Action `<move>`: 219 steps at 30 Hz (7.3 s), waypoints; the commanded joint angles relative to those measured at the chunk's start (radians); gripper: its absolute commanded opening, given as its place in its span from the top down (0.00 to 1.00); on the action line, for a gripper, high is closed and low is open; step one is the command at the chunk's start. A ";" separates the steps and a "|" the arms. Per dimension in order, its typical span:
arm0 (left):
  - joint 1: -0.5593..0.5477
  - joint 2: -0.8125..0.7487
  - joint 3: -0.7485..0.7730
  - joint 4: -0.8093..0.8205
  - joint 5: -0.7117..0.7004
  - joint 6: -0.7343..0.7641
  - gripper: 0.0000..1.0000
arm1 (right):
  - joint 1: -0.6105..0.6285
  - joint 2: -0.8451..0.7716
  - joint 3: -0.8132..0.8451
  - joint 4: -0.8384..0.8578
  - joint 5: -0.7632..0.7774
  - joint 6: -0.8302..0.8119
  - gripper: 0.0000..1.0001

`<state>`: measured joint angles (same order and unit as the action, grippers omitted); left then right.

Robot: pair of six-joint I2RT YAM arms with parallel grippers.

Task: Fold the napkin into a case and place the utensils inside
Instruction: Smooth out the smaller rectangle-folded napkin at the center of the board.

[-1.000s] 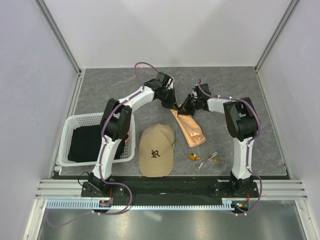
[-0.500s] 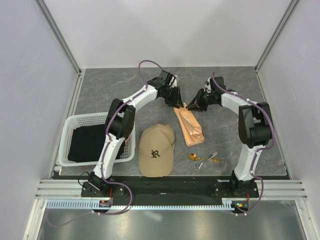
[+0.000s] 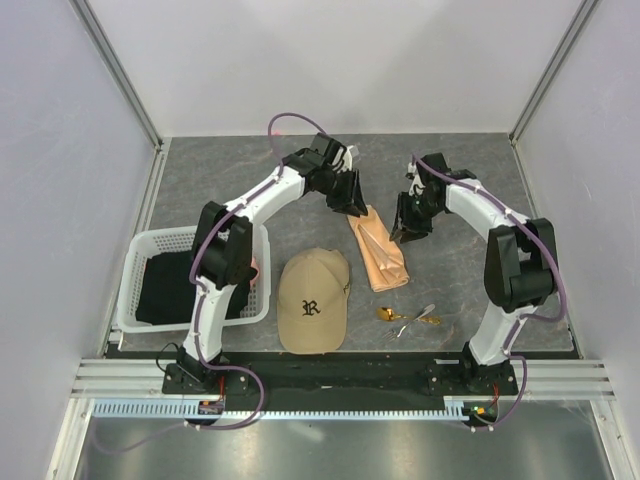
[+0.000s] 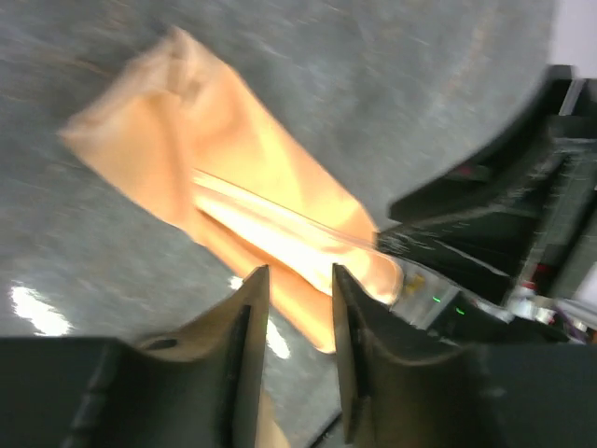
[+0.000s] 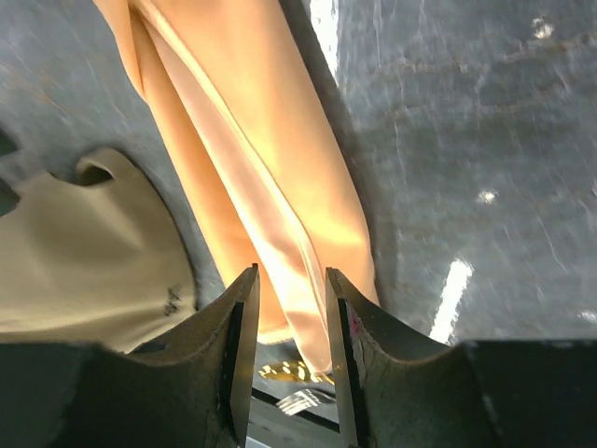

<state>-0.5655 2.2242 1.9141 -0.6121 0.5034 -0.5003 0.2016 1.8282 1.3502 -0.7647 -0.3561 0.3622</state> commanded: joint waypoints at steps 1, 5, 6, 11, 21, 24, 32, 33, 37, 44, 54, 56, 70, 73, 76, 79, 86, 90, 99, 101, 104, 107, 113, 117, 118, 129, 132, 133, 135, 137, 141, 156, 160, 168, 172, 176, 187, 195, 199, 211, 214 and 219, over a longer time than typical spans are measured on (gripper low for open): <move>-0.042 -0.035 -0.068 0.000 0.127 -0.015 0.72 | 0.032 -0.086 0.006 -0.093 0.114 -0.082 0.57; -0.050 -0.110 -0.162 0.003 0.032 0.005 0.67 | 0.059 -0.102 0.004 -0.120 0.129 -0.088 0.56; -0.050 -0.123 -0.176 0.002 0.018 0.006 0.65 | 0.082 -0.112 0.006 -0.134 0.138 -0.089 0.56; -0.051 -0.132 -0.237 0.006 0.009 -0.030 0.68 | 0.153 -0.127 0.013 -0.142 0.186 -0.088 0.61; -0.047 -0.046 -0.219 0.037 0.040 -0.066 0.71 | 0.220 -0.073 -0.019 -0.102 0.276 -0.085 0.60; -0.047 -0.032 -0.214 0.048 0.038 -0.067 0.71 | 0.226 -0.066 -0.008 -0.116 0.302 -0.095 0.59; -0.050 -0.069 -0.234 0.048 0.044 -0.060 0.74 | 0.226 -0.061 0.027 -0.153 0.350 -0.111 0.59; -0.050 -0.078 -0.245 0.046 0.050 -0.067 0.71 | 0.228 -0.058 0.023 -0.157 0.373 -0.111 0.59; -0.054 -0.071 -0.251 0.049 0.069 -0.078 0.65 | 0.228 -0.055 -0.008 -0.151 0.404 -0.121 0.60; -0.057 -0.040 -0.248 0.063 0.073 -0.080 0.62 | 0.228 -0.032 -0.022 -0.125 0.402 -0.131 0.64; -0.060 -0.029 -0.256 0.086 0.086 -0.096 0.63 | 0.239 0.000 -0.043 -0.091 0.404 -0.141 0.67; -0.062 -0.023 -0.259 0.087 0.086 -0.096 0.62 | 0.243 0.005 -0.043 -0.090 0.413 -0.140 0.68; -0.063 -0.014 -0.285 0.100 0.089 -0.086 0.68 | 0.277 -0.024 -0.082 -0.064 0.310 -0.069 0.93; -0.065 -0.014 -0.294 0.103 0.090 -0.081 0.69 | 0.277 0.006 -0.086 -0.038 0.266 -0.060 0.89; -0.063 -0.015 -0.303 0.104 0.084 -0.073 0.72 | 0.277 0.016 -0.074 -0.038 0.252 -0.055 0.85; -0.065 -0.012 -0.306 0.109 0.092 -0.076 0.75 | 0.277 -0.009 -0.037 -0.057 0.275 -0.060 0.75; -0.070 0.037 -0.271 0.135 0.112 -0.096 0.88 | 0.271 0.000 0.033 -0.125 0.330 -0.094 0.67; -0.071 0.075 -0.225 0.140 0.113 -0.110 0.94 | 0.265 0.016 0.030 -0.124 0.338 -0.114 0.59; -0.076 0.083 -0.198 0.140 0.110 -0.122 0.96 | 0.263 0.037 0.018 -0.101 0.396 -0.163 0.52; -0.079 0.080 -0.199 0.138 0.110 -0.122 0.96 | 0.265 0.039 0.027 -0.105 0.416 -0.172 0.51; -0.080 0.072 -0.204 0.140 0.113 -0.122 0.97 | 0.265 0.022 0.044 -0.113 0.434 -0.180 0.50; -0.080 0.060 -0.204 0.138 0.115 -0.124 0.97 | 0.263 0.019 0.043 -0.120 0.442 -0.193 0.48; -0.080 0.057 -0.198 0.140 0.116 -0.127 0.97 | 0.260 0.036 0.010 -0.104 0.422 -0.200 0.44; -0.082 0.057 -0.196 0.140 0.118 -0.129 0.97 | 0.262 0.040 0.001 -0.088 0.407 -0.195 0.43; -0.082 0.055 -0.198 0.140 0.118 -0.129 0.97 | 0.262 0.042 0.000 -0.085 0.389 -0.193 0.43; -0.086 0.060 -0.190 0.140 0.119 -0.133 0.98 | 0.263 0.062 -0.066 -0.016 0.388 -0.160 0.43; -0.088 0.060 -0.190 0.141 0.121 -0.135 0.98 | 0.266 0.072 -0.063 -0.012 0.402 -0.154 0.44; -0.088 0.060 -0.190 0.141 0.121 -0.136 0.98 | 0.269 0.074 -0.063 -0.008 0.410 -0.148 0.44; -0.089 0.057 -0.190 0.143 0.119 -0.135 0.98 | 0.272 0.080 -0.062 -0.012 0.440 -0.135 0.48; -0.089 0.055 -0.188 0.141 0.119 -0.133 0.98 | 0.272 0.080 -0.063 -0.012 0.453 -0.125 0.55; -0.080 0.026 -0.191 0.121 0.121 -0.126 0.89 | 0.274 0.063 -0.068 -0.011 0.468 -0.114 0.69; -0.073 -0.029 -0.222 0.133 0.215 -0.156 0.80 | 0.272 0.008 0.043 -0.143 0.465 -0.103 0.89; -0.074 0.006 -0.217 0.135 0.198 -0.147 0.81 | 0.272 0.002 0.081 -0.166 0.445 -0.095 0.96; -0.088 0.063 -0.231 0.143 0.158 -0.121 0.91 | 0.272 0.026 0.106 -0.179 0.329 -0.049 1.00; -0.100 0.089 -0.237 0.153 0.138 -0.121 0.98 | 0.272 0.031 0.096 -0.157 0.280 -0.011 1.00; -0.119 0.114 -0.233 0.179 0.130 -0.132 0.98 | 0.269 0.031 0.061 -0.108 0.209 0.076 1.00; -0.108 0.006 -0.199 0.163 0.172 -0.135 0.79 | 0.125 -0.032 -0.033 -0.085 0.186 0.020 1.00; -0.070 -0.083 -0.250 0.143 0.186 -0.124 0.83 | 0.101 -0.033 -0.040 -0.088 0.189 -0.016 1.00; -0.047 -0.061 -0.267 0.130 0.175 -0.121 0.79 | 0.099 -0.035 -0.022 -0.091 0.192 -0.016 1.00; -0.050 0.018 -0.250 0.097 0.138 -0.073 0.69 | 0.099 -0.026 0.000 -0.099 0.172 -0.008 1.00; -0.069 0.043 -0.233 0.098 0.138 -0.078 0.68 | 0.098 -0.018 0.009 -0.096 0.160 0.003 1.00; -0.085 0.072 -0.221 0.124 0.146 -0.104 0.81 | 0.107 -0.003 0.033 -0.093 0.117 0.041 1.00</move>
<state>-0.6334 2.2871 1.6566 -0.5022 0.6350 -0.6113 0.2989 1.8317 1.3285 -0.8627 -0.1909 0.3660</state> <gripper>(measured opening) 0.240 0.010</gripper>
